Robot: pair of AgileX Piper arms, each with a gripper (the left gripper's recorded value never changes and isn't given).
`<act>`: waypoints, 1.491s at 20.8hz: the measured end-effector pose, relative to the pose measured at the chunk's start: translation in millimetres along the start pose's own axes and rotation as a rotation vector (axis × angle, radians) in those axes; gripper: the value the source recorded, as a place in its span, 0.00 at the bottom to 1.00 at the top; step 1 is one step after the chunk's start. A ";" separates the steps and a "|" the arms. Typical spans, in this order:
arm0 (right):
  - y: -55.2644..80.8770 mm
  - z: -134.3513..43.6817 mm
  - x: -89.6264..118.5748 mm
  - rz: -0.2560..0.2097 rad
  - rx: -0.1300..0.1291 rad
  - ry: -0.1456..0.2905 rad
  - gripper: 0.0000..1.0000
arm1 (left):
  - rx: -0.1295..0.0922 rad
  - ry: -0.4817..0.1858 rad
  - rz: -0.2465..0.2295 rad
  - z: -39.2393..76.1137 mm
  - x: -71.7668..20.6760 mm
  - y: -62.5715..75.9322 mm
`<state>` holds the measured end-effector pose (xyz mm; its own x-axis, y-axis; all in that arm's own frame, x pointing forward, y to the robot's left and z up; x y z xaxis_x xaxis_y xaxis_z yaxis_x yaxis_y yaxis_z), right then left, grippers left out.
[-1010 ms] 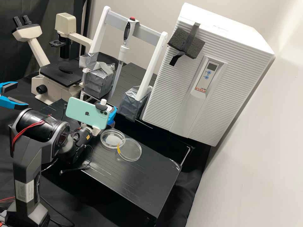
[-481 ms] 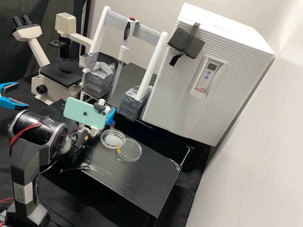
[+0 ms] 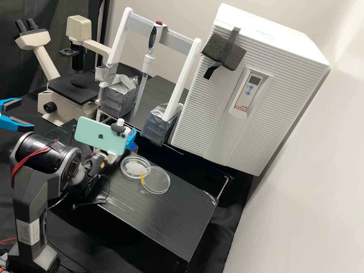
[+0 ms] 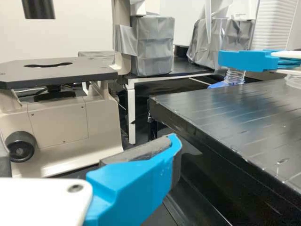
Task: Close the bottle
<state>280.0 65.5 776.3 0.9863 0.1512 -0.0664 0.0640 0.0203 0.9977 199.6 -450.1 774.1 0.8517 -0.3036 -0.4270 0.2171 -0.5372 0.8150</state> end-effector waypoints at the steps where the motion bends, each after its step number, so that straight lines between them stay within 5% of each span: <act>1: 0.2 -0.2 0.0 0.002 0.000 0.002 0.00 | 0.000 0.000 0.000 0.1 -0.1 -0.1; 31: -1.5 2.4 -1.0 0.007 -0.001 0.003 0.00 | -0.005 -0.002 -0.005 1.4 -0.6 -1.6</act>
<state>279.3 62.9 774.9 0.9863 0.1541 -0.0593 0.0568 0.0207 0.9982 198.0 -450.2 772.4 0.8496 -0.3027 -0.4319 0.2237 -0.5348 0.8148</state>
